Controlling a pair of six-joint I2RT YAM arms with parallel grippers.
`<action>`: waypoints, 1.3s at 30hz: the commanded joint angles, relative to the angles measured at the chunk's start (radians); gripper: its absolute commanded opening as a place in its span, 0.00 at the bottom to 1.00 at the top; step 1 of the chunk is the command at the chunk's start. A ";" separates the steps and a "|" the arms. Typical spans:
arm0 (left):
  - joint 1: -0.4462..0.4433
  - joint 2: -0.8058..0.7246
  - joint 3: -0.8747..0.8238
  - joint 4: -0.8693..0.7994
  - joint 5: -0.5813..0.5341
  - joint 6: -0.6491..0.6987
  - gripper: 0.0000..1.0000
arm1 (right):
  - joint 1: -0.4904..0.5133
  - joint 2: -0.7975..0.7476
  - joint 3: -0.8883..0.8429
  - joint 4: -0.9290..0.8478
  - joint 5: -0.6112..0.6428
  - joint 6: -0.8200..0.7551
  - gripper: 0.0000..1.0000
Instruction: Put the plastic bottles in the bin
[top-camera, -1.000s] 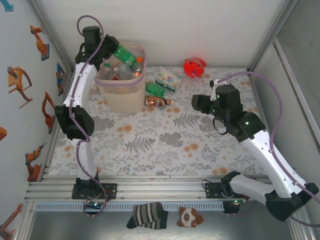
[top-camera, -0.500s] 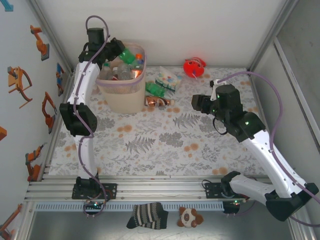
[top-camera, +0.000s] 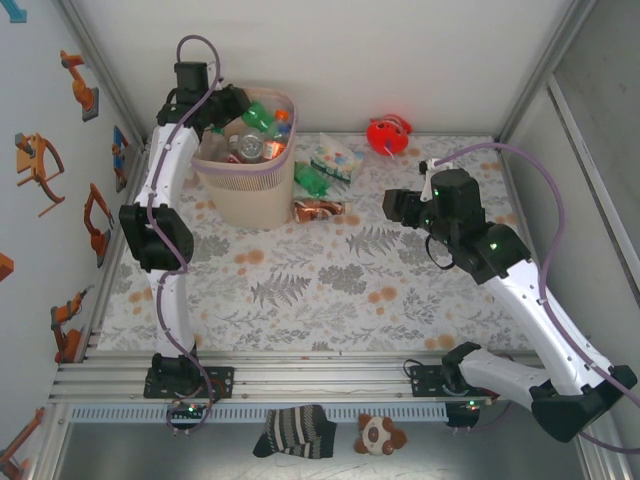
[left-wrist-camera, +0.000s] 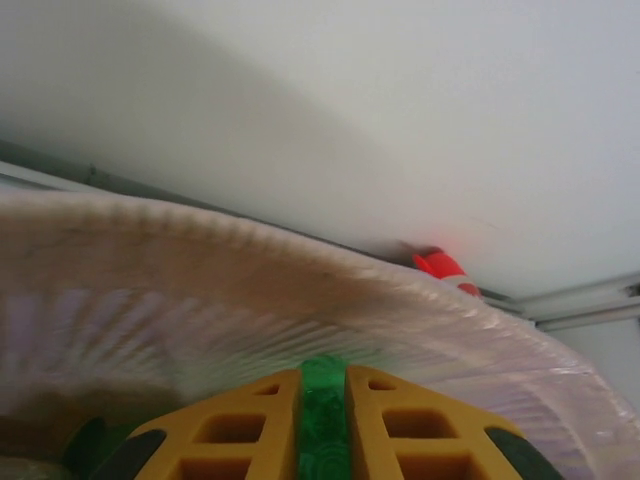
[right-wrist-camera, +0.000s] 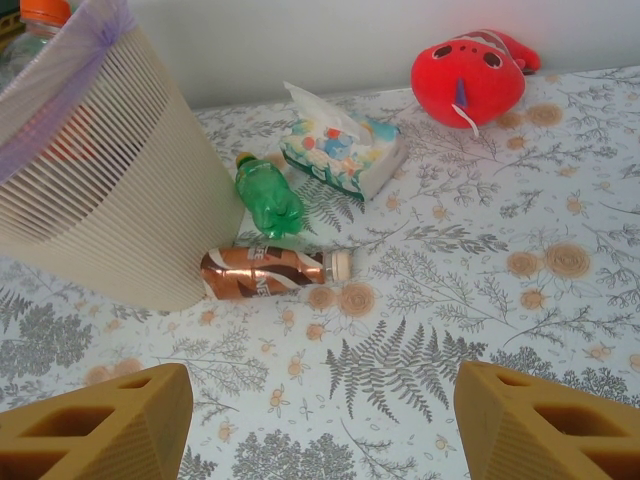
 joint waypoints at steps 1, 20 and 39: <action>0.023 -0.019 -0.026 -0.148 -0.012 0.080 0.19 | -0.006 -0.005 0.032 0.001 0.008 0.014 0.69; 0.101 -0.091 -0.007 -0.277 -0.165 0.292 0.26 | -0.006 0.031 0.042 0.029 -0.027 0.024 0.69; 0.137 -0.356 -0.154 -0.192 0.151 0.286 0.35 | -0.006 0.204 0.080 0.086 -0.110 -0.121 0.70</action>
